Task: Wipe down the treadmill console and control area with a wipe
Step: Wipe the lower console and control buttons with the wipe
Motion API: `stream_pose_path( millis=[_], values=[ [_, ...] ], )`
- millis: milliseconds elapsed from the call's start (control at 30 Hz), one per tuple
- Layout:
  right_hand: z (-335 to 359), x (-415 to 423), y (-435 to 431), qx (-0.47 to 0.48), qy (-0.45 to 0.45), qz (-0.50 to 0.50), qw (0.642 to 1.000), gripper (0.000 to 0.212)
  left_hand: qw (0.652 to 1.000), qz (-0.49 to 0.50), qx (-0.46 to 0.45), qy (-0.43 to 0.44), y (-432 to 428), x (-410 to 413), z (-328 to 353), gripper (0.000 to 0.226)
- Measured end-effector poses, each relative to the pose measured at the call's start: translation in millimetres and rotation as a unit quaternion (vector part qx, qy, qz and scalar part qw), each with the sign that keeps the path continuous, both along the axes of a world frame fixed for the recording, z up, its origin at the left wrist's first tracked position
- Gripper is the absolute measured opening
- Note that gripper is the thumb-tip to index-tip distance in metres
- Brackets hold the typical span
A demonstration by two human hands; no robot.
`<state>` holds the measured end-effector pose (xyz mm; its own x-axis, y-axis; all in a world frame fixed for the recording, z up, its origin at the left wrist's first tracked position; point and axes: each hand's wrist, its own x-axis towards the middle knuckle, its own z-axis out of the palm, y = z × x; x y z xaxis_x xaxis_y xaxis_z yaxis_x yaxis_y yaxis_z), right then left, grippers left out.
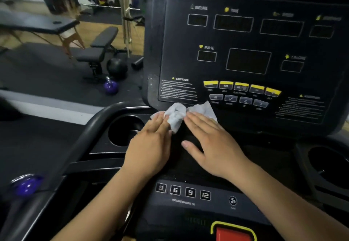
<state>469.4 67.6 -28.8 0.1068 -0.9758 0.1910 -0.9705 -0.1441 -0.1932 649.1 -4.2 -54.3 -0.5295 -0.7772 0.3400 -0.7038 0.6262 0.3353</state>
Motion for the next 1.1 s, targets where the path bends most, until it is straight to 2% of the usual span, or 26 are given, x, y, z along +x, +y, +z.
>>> stream_pose_path(
  millis=[100,200,333,400,500,633,700,767,800,867,933,1033,1100],
  values=[
    [1,7,-4,0.000,0.003,0.005,1.000,0.068,0.995,-0.014,0.093,0.038,10,23,-6,0.042],
    [2,5,1,-0.006,-0.008,0.003,1.000,0.067,0.990,-0.039,0.128,0.053,16,37,0,0.040],
    [6,5,-6,-0.007,-0.022,0.001,1.000,0.067,0.990,-0.043,0.136,-0.017,6,19,1,0.042],
    [7,9,-12,-0.006,-0.034,0.009,0.999,0.066,0.985,-0.026,0.160,-0.056,-6,2,-6,0.055],
    [7,13,-11,-0.014,-0.046,0.008,0.999,0.064,0.981,-0.031,0.182,-0.061,-17,-5,-7,0.063],
    [12,12,16,-0.082,-0.094,0.026,0.992,0.043,0.973,-0.122,0.189,-0.046,8,27,3,0.045],
    [8,12,34,-0.053,-0.103,0.033,0.993,0.041,0.967,-0.155,0.199,-0.043,18,39,3,0.044],
    [3,13,41,-0.018,-0.079,0.013,0.997,0.043,0.969,-0.141,0.195,-0.064,17,38,6,0.055],
    [1,13,42,-0.033,-0.070,0.007,0.997,0.040,0.972,-0.131,0.177,-0.081,15,34,6,0.060],
    [2,12,37,-0.115,-0.082,-0.002,0.990,0.029,0.976,-0.117,0.132,-0.124,14,22,10,0.060],
    [8,14,27,-0.181,-0.057,-0.013,0.982,0.029,0.972,-0.119,0.114,-0.166,21,13,14,0.062],
    [6,11,5,-0.154,0.030,-0.044,0.987,0.040,0.965,-0.149,0.117,-0.181,37,15,18,0.073],
    [-2,5,-4,-0.155,0.049,-0.034,0.986,0.024,0.963,-0.159,0.120,-0.182,40,21,20,0.075]
  ],
)
